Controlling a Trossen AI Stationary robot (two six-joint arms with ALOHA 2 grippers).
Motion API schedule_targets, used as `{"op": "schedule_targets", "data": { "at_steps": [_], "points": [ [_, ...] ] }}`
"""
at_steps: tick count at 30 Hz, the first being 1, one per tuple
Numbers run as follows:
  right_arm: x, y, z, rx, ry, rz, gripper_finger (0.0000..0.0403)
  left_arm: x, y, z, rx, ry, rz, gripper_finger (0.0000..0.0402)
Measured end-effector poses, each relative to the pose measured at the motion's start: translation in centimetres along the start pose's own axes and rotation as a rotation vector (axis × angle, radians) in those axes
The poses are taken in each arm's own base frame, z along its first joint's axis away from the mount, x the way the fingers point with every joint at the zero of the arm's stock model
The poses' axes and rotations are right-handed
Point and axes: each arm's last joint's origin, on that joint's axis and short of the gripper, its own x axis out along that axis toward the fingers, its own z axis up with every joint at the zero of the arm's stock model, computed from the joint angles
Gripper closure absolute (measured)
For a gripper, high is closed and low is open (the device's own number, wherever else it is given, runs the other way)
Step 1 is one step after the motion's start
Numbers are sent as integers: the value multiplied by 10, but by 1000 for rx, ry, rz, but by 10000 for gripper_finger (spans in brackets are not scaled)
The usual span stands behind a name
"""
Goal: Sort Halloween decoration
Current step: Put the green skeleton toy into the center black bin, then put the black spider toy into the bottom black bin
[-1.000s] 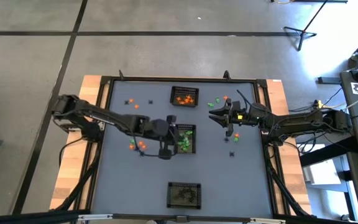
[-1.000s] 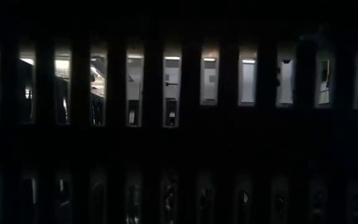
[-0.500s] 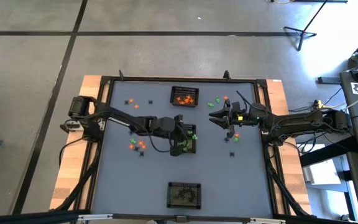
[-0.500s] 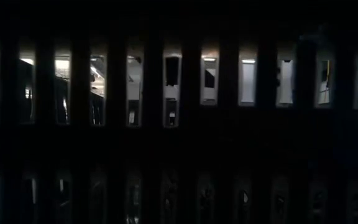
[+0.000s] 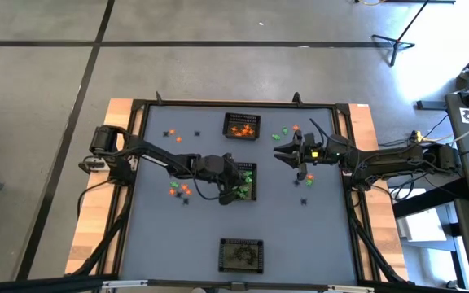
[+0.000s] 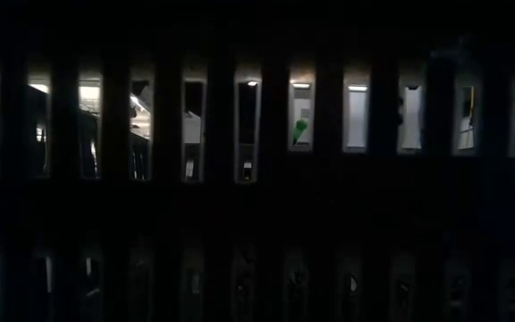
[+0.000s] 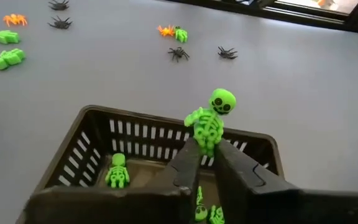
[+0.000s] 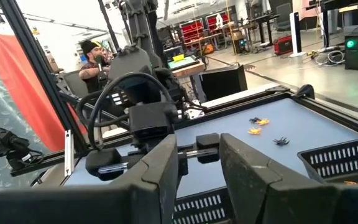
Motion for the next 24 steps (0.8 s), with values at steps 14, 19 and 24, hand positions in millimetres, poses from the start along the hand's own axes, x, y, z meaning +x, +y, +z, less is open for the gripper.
{"op": "schedule_targets", "data": {
  "at_steps": [14,19,24],
  "points": [
    [0,0,-2,12,16,-4,284,-22,0,5,8,116,73,308],
    [0,-1,-3,14,25,-5,284,-66,-1,17,-27,224,152,308],
    [0,-1,-2,14,24,-5,284,-116,-10,16,-112,366,226,308]
  ]
}}
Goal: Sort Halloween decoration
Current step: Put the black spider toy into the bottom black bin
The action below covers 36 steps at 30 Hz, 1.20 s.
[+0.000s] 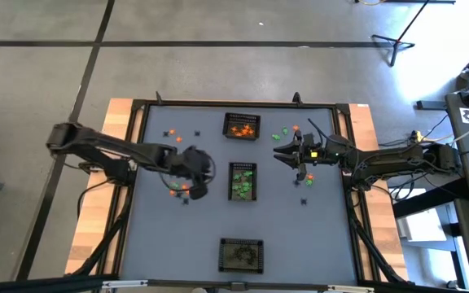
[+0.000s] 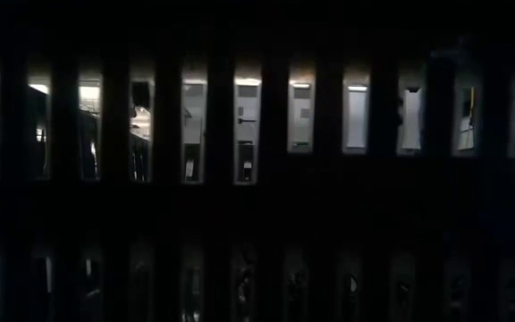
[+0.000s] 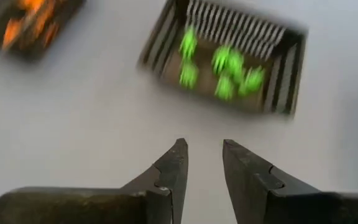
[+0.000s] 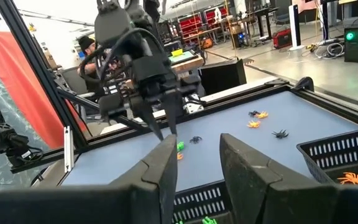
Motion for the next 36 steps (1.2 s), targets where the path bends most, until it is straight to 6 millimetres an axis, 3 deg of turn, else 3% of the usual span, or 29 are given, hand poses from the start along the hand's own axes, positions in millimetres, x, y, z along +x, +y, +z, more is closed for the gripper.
{"op": "schedule_targets", "data": {
  "at_steps": [3,8,14,21,27,36],
  "points": [
    [0,0,0,0,0,0,284,-15,-2,-17,-52,106,54,308],
    [0,0,0,19,-2,1,284,-22,-15,-44,-78,255,111,308],
    [0,0,0,19,-2,1,284,-15,-24,-74,-90,284,127,308],
    [0,0,0,22,-2,1,284,1,-21,-106,-150,268,103,308],
    [0,0,0,22,-2,1,284,13,-23,-120,-189,210,-19,308],
    [0,0,0,23,-3,-3,284,23,-22,-130,-184,231,49,308]
  ]
}}
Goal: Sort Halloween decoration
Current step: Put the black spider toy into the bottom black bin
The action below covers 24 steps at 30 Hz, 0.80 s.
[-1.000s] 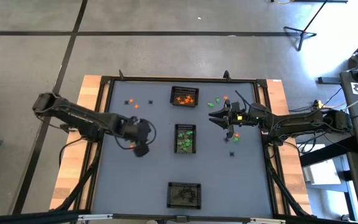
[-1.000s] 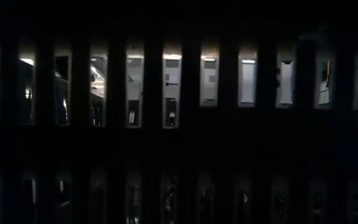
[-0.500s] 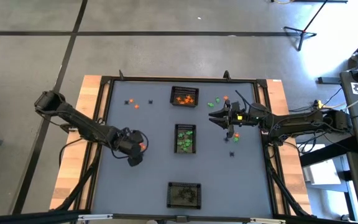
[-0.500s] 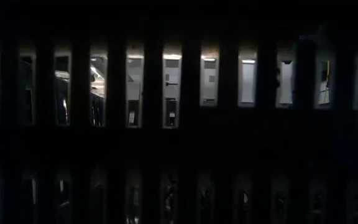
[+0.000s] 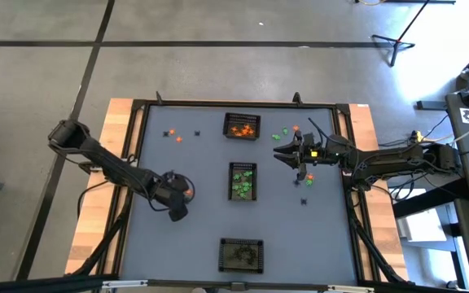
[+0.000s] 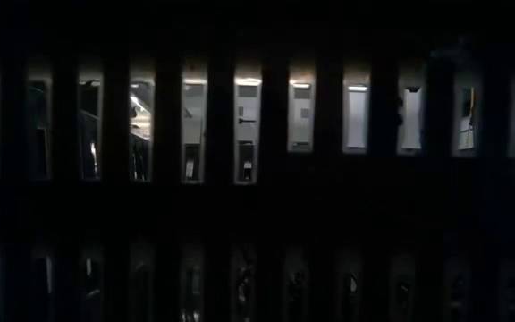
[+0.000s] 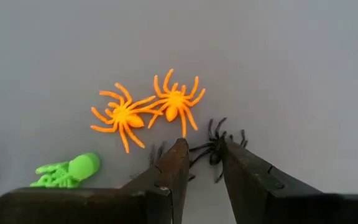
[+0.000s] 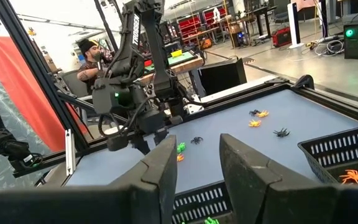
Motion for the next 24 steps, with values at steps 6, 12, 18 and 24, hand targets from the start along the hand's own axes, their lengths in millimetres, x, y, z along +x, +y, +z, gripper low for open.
{"op": "schedule_targets", "data": {
  "at_steps": [6,12,18,24],
  "points": [
    [0,0,0,3,-1,-3,284,11,-3,-2,9,14,31,307],
    [0,0,0,4,0,-3,284,10,-6,-1,60,4,22,316],
    [0,0,0,4,1,-8,284,5,-16,6,145,-23,2,384],
    [0,-1,-1,5,6,-13,284,0,-25,13,191,-35,-30,401]
  ]
}}
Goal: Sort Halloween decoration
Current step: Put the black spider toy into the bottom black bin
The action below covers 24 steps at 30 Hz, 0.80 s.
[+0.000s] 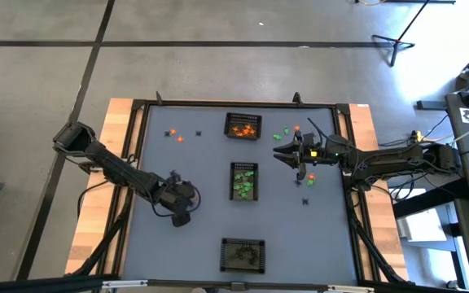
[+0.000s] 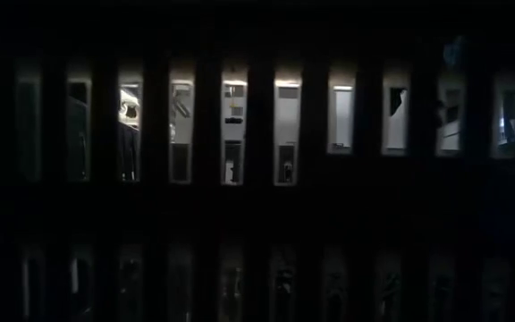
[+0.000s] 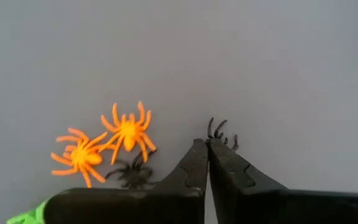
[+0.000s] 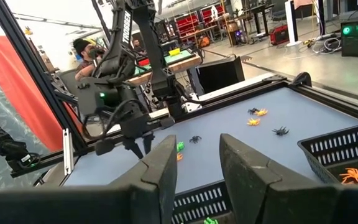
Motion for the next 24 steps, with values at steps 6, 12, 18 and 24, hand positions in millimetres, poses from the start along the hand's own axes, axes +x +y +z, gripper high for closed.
{"op": "schedule_targets", "data": {
  "at_steps": [6,12,18,24],
  "points": [
    [0,0,0,1,3,-2,284,-10,-10,16,48,-44,0,401],
    [0,0,0,1,3,-2,284,-29,-29,41,121,-138,-36,401],
    [0,0,0,1,3,-2,284,-51,-51,59,198,-251,-71,401],
    [0,0,0,1,2,-3,284,-47,-46,56,126,-253,-15,401]
  ]
}}
